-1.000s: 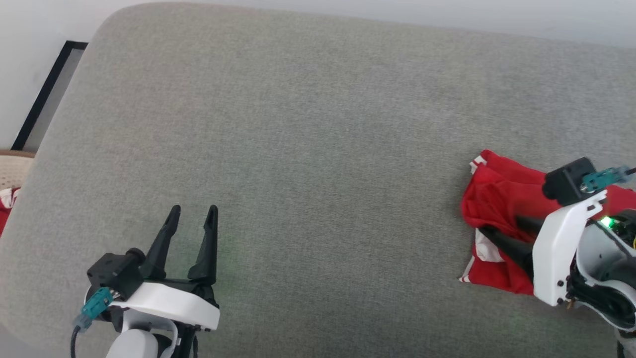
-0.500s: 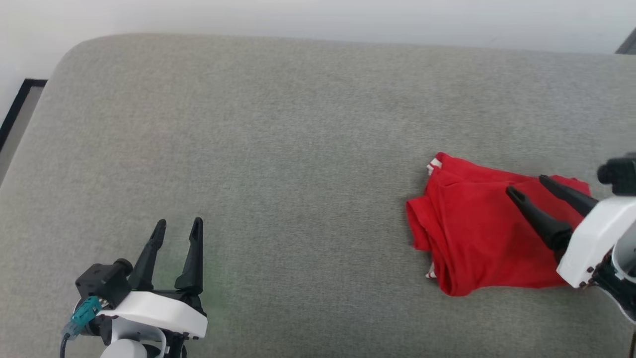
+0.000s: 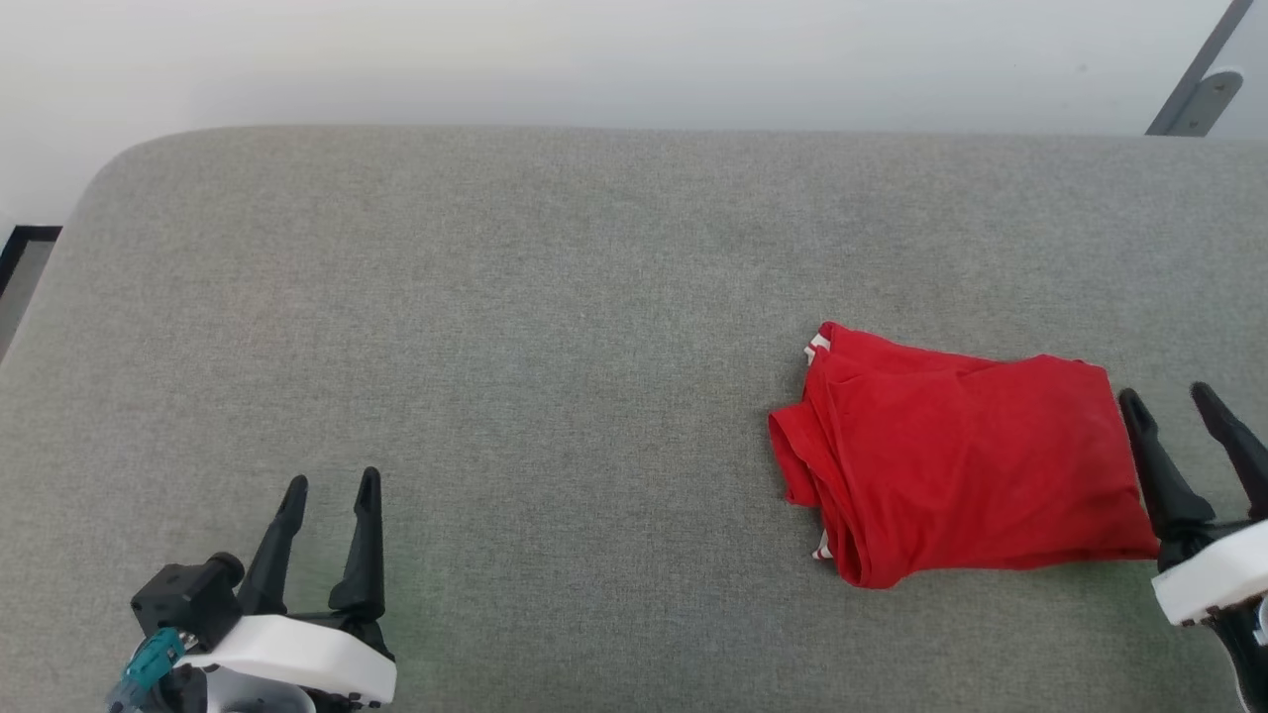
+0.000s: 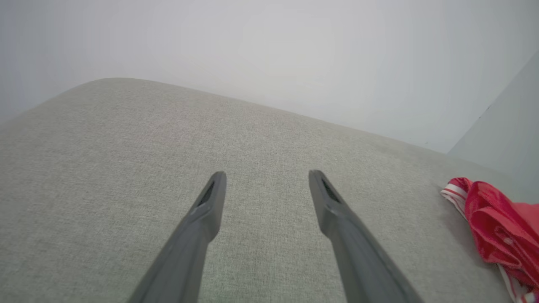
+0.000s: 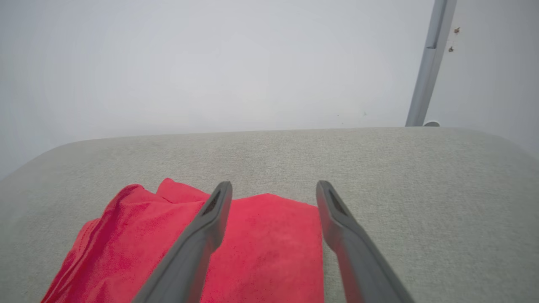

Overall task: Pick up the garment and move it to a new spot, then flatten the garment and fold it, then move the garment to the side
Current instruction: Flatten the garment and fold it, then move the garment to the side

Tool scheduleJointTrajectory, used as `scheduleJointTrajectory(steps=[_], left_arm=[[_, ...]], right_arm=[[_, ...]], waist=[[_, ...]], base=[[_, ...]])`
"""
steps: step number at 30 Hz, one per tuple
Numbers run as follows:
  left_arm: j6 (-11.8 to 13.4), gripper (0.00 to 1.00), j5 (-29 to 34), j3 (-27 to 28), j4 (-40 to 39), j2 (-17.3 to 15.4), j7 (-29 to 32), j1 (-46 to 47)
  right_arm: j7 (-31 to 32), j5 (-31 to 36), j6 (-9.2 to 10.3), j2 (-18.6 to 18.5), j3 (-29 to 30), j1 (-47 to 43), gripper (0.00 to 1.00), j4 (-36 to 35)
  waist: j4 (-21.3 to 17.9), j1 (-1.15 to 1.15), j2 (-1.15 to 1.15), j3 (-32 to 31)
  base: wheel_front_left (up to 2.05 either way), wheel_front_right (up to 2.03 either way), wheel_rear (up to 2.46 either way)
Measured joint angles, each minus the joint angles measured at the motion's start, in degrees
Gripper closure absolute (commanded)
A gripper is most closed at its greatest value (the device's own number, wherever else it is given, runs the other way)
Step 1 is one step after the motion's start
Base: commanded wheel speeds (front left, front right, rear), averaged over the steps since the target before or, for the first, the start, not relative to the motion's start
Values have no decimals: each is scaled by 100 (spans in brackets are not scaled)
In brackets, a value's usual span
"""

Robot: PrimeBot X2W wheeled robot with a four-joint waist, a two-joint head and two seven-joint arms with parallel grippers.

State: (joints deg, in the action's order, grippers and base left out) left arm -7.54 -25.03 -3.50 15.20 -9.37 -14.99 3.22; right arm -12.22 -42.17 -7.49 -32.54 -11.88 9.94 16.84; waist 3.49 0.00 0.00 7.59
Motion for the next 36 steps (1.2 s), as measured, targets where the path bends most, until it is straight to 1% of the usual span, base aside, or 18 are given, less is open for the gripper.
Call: scheduleJointTrajectory(steps=[3, 7, 12, 17, 22, 25, 30, 36], left_arm=[[0, 0, 68, 78, -90, 24, 0, -52], [0, 0, 192, 231, -337, 44, 0, -232], [0, 0, 433, 336, -742, 59, 0, -472], [0, 0, 525, 341, -1059, 65, 0, -751], [0, 0, 555, 374, -1281, 43, 0, -1007], [0, 0, 558, 414, -1369, 73, 0, -1087], [0, 0, 558, 402, -1410, 75, 0, -1121], [0, 0, 558, 353, -1374, 36, 0, -1161]], right_arm=[[-202, 248, 0, 107, 200, -137, 0, 69], [-265, 550, 0, 315, 459, -381, 0, -43], [-274, 943, 0, 570, 828, -773, 0, -494], [-275, 1227, 0, 728, 1147, -1188, 0, -953], [-275, 1304, 0, 858, 1523, -1611, 0, -1341], [-275, 1308, 0, 907, 1647, -1752, 0, -1466], [-275, 1300, 0, 1012, 1761, -1786, 0, -1505], [-266, 1273, 0, 1068, 1727, -1874, 0, -1456]], waist=[[-3, 0, 0, -57], [33, 0, 0, -123], [144, 0, 0, -214], [220, 0, 0, -293], [227, 0, 0, -356], [223, 0, 0, -363], [224, 0, 0, -382], [241, 0, 0, -449]], base=[[0, 0, 0], [0, 0, 0], [0, 0, 0], [0, 0, 0], [0, 0, 0], [0, 0, 0], [0, 0, 0], [0, 0, 0]])
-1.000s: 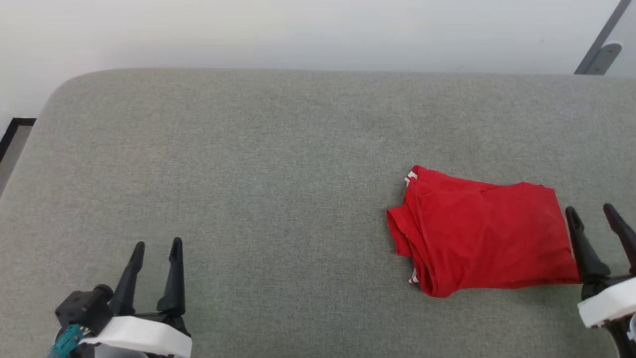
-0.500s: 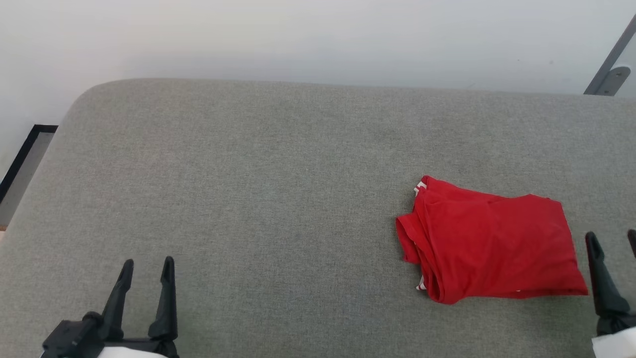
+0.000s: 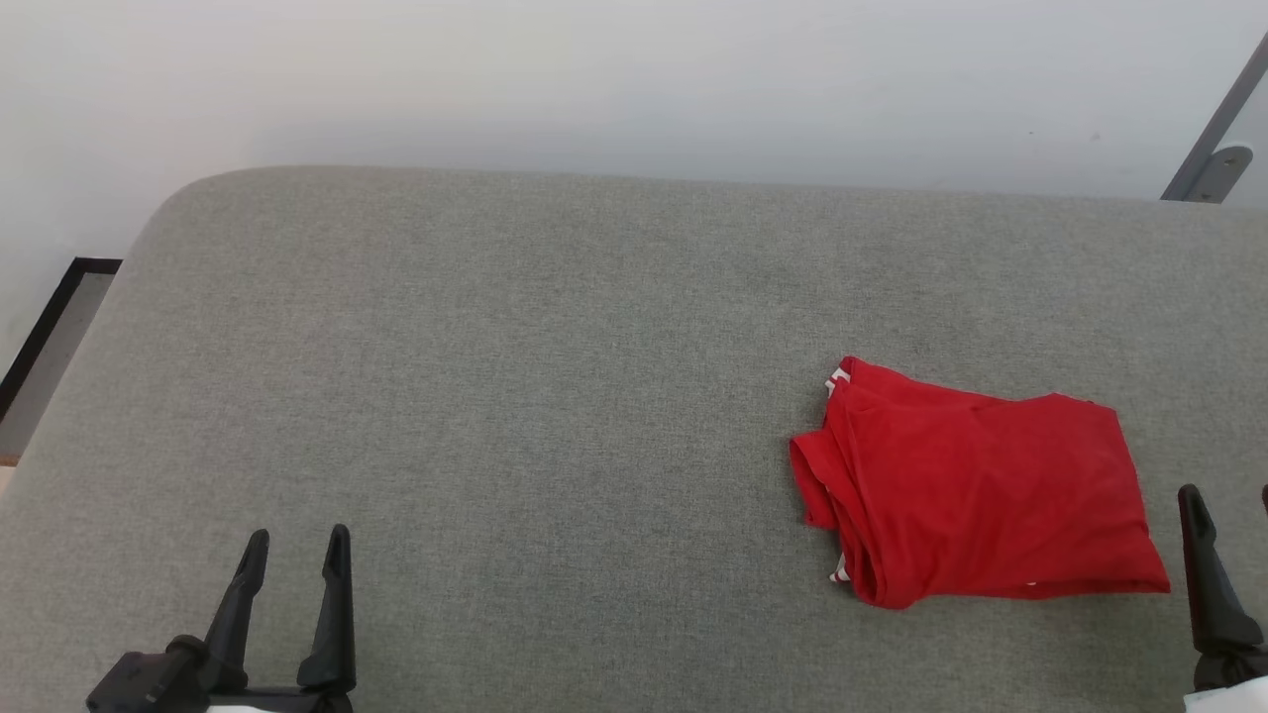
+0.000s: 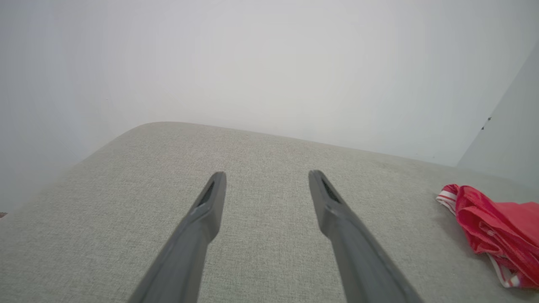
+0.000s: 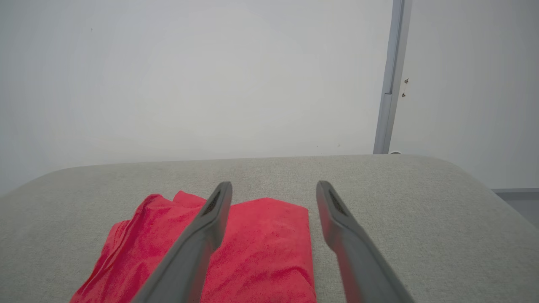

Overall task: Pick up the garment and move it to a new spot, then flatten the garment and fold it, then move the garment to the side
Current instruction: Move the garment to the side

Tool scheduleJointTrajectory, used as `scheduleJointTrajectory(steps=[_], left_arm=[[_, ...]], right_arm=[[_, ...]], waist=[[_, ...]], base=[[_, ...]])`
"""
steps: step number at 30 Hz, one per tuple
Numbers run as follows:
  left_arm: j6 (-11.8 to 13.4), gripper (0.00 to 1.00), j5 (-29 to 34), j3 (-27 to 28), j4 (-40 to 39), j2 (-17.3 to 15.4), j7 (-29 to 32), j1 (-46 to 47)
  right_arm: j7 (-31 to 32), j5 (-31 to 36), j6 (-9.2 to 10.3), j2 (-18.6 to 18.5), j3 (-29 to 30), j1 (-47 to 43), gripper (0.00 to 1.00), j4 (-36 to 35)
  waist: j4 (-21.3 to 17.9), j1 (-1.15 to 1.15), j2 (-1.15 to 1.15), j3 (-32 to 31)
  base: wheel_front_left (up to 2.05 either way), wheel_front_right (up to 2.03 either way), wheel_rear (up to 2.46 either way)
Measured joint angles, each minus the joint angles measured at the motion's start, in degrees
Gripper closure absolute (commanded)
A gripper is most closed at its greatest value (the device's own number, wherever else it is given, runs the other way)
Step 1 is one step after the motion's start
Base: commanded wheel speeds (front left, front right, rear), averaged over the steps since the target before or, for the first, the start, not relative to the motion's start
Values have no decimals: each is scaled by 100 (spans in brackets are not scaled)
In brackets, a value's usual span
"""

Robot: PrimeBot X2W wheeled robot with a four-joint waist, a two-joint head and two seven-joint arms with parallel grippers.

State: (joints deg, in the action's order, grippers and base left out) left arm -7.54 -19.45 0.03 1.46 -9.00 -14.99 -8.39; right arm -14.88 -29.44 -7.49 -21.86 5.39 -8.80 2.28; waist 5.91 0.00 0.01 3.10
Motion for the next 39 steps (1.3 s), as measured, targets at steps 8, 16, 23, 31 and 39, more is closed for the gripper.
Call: scheduleJointTrajectory(steps=[8, 16, 23, 31, 39], left_arm=[[0, 0, -25, -29, -11, 9, 0, 155], [0, 0, -81, -205, 87, 29, 0, 719], [0, 0, -124, -345, 122, 123, 0, 1183], [0, 0, -177, -425, 145, 203, 0, 1561], [0, 0, -176, -445, 167, 278, 0, 1816]], right_arm=[[934, -33, 1, -383, -103, 259, 0, 243], [3197, -615, -1, -1645, -472, 1111, 0, 512], [4743, -1415, 0, -2146, -895, 2070, 0, 746], [5648, -1796, 0, -2280, -1475, 2531, 0, 810], [5716, -1750, -19, -2319, -1695, 2832, 82, 895]], waist=[[-5, 0, 0, 176], [24, 0, 0, 622], [91, 0, 0, 1129], [250, 0, 0, 1609], [328, 0, 0, 2003]], base=[[0, 0, 0], [0, 0, 0], [0, 0, 0], [0, 0, 0], [0, 0, 0]])
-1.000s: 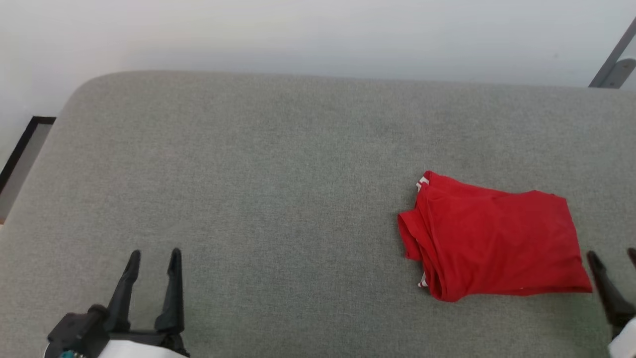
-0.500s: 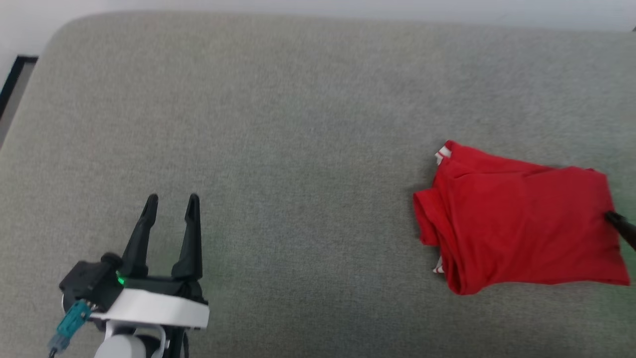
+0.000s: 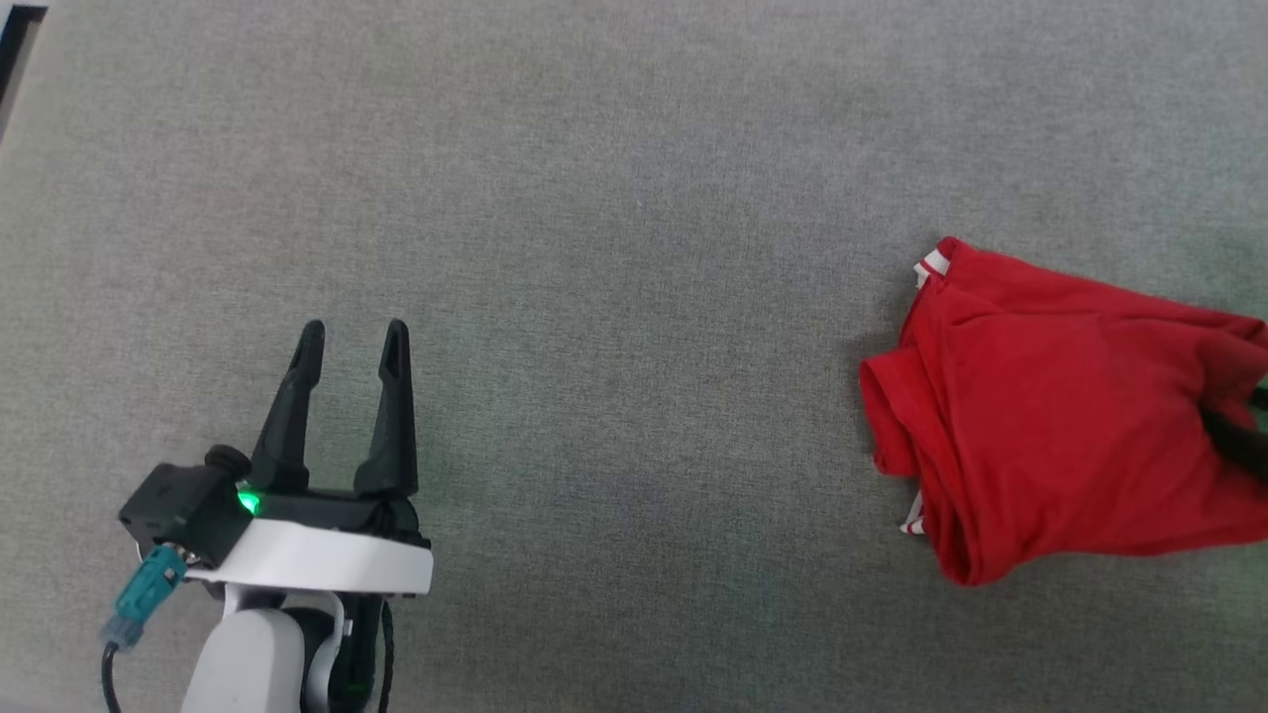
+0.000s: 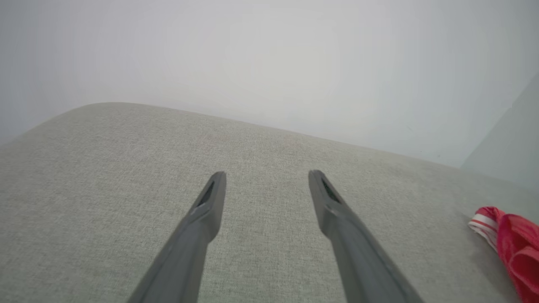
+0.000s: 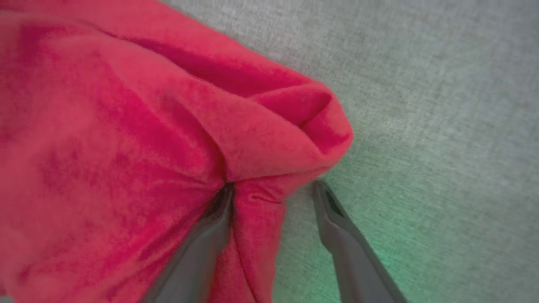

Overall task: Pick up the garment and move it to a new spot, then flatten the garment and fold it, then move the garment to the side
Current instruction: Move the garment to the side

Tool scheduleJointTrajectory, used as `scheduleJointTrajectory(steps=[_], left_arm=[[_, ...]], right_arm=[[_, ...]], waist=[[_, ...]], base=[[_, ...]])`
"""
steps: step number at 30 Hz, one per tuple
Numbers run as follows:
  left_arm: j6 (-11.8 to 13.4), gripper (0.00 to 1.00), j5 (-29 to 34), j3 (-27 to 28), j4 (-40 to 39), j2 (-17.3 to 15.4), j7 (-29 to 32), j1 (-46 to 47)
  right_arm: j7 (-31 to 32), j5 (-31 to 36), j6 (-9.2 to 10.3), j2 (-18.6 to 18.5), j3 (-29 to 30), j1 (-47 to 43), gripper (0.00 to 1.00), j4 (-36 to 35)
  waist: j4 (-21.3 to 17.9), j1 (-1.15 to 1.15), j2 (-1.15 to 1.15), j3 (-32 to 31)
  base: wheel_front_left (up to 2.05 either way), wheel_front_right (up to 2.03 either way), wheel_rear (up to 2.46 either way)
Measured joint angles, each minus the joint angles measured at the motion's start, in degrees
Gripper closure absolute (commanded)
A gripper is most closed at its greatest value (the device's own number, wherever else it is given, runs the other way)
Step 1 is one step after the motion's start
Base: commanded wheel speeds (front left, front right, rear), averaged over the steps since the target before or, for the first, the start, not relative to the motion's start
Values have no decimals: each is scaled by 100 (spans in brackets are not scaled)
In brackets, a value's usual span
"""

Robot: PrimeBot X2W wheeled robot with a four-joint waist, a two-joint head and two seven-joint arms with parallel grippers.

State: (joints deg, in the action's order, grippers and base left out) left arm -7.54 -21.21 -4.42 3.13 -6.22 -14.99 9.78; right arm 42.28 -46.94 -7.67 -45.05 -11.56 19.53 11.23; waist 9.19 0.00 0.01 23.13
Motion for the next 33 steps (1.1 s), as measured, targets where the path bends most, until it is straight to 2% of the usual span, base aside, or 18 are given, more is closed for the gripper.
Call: scheduleJointTrajectory(steps=[1, 9, 15, 25, 33], left_arm=[[0, 0, 0, 3, 4, 0, 0, 33], [0, 0, 0, -12, 75, -70, 0, 109], [0, 0, -8, -92, -7, -174, 0, 159], [0, 0, 8, -408, -189, -567, -7, 633], [0, 0, 22, -858, -270, -1017, -8, 1297]], right_arm=[[-25, -1, -1, 9, -15, 23, 100, 1], [-367, -64, -35, 177, -49, 134, 100, 70], [-977, -181, -21, 276, 346, 136, 100, 232], [-1714, -302, 16, -42, 1330, -69, 100, 642], [-1965, -294, 18, -330, 1549, 165, 100, 960]], waist=[[-2, 0, 0, 28], [-177, 0, 0, 59], [-430, 0, 0, 25], [-1154, 0, 0, 223], [-1619, 1, 0, 605]], base=[[0, 0, 0], [0, 0, 0], [0, 0, 0], [0, 0, 0], [0, 0, 0]])
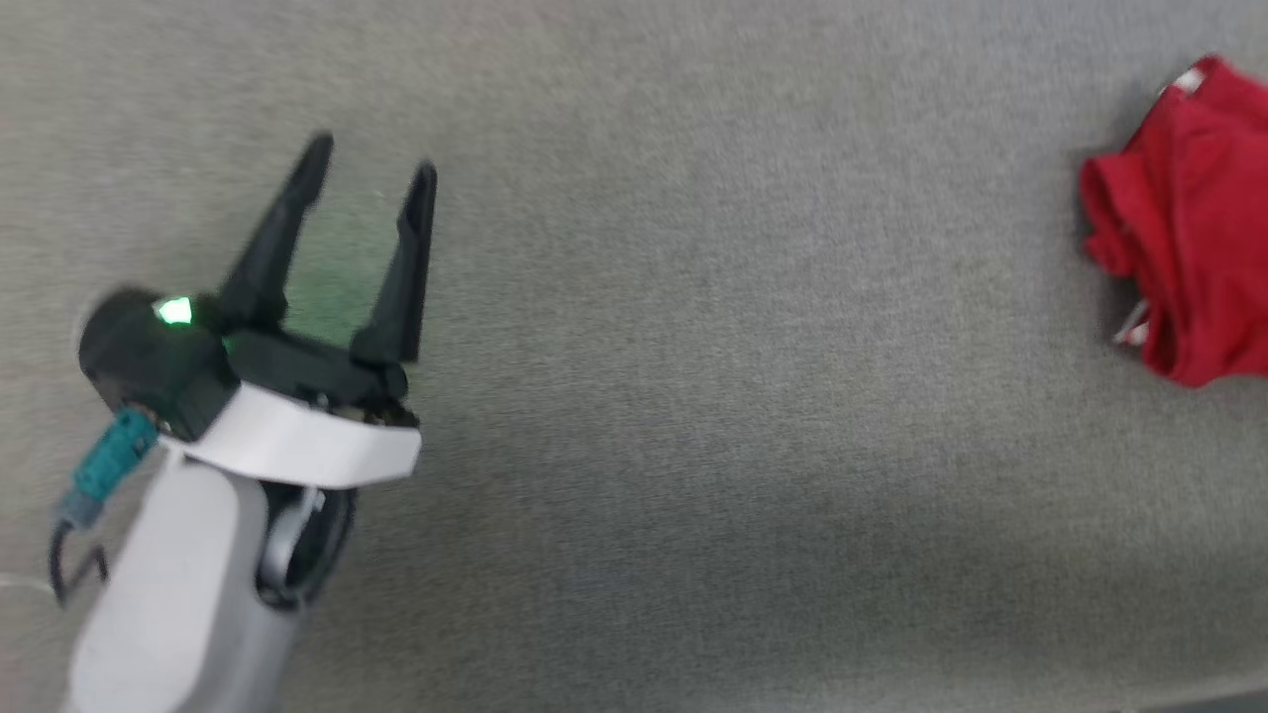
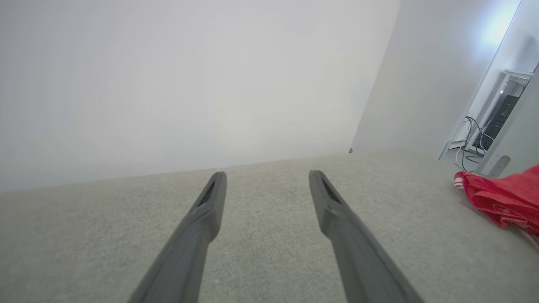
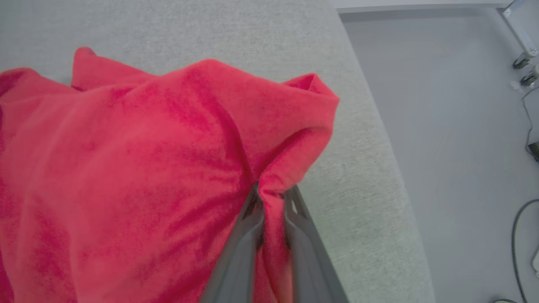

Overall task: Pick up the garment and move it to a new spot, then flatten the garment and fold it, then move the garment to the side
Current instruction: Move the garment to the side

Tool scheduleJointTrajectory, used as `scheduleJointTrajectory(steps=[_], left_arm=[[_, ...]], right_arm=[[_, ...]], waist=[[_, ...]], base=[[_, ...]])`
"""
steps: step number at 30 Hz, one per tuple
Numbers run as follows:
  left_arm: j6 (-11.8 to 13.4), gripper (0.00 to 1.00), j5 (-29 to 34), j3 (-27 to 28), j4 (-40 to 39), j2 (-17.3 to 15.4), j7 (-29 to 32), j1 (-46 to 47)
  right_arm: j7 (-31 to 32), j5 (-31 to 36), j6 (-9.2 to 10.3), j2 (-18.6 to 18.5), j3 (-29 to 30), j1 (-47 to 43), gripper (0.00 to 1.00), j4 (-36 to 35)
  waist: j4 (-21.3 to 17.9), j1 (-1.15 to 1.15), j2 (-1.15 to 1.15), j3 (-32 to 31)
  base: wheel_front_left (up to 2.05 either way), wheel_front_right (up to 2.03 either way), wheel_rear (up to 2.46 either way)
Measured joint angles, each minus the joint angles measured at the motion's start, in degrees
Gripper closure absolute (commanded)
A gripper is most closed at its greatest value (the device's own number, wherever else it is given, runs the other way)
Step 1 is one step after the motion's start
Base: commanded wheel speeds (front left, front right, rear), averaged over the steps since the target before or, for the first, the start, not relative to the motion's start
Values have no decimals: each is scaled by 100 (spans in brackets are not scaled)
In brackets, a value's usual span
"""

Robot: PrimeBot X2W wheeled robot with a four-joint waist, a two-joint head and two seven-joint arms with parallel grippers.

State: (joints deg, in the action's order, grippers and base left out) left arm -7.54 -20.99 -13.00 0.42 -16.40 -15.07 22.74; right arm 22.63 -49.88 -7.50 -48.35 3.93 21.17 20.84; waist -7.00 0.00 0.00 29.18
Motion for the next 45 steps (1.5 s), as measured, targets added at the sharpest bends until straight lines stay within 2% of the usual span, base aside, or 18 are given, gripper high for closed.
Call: scheduleJointTrajectory(steps=[9, 17, 24, 36, 37, 39, 40, 45], left_arm=[[0, 0, 77, -308, -118, -687, 0, 1075], [0, 0, 73, -631, -167, -1054, 0, 1864], [0, 0, 73, -740, -254, -1138, 0, 2238], [0, 0, 75, -655, -336, -1169, 0, 2265], [0, 0, 74, -638, -326, -1157, 0, 2247], [0, 0, 74, -582, -282, -1096, 0, 2180], [0, 0, 74, -563, -258, -1061, 0, 2141], [0, 0, 3, -332, -188, -837, 0, 1817]], right_arm=[[-259, 328, -1, -205, -345, 1171, 100, 611], [-612, 692, -1, -241, -787, 2188, 100, 1566], [-1210, 1156, -1, -133, -1121, 3007, 100, 2502], [-2000, 1648, -1, 81, -1514, 3830, 100, 3652], [-2022, 1656, -1, 103, -1545, 3872, 93, 3716], [-2141, 1663, -1, 144, -1607, 3936, 43, 3816], [-2172, 1663, -1, 142, -1641, 3955, 0, 3871], [-2274, 1626, -1, 90, -1914, 3907, 0, 3894]], waist=[[-372, 0, 0, 714], [-532, 0, 0, 1211], [-529, 0, 0, 1510], [-515, 0, 0, 1593], [-511, 0, 0, 1573], [-498, 0, 0, 1516], [-487, 0, 0, 1478], [-399, 0, 0, 1202]], base=[[0, 0, 0], [0, 0, 0], [0, 0, 0], [0, 0, 0], [0, 0, 0], [0, 0, 0], [0, 0, 0], [0, 0, 0]])
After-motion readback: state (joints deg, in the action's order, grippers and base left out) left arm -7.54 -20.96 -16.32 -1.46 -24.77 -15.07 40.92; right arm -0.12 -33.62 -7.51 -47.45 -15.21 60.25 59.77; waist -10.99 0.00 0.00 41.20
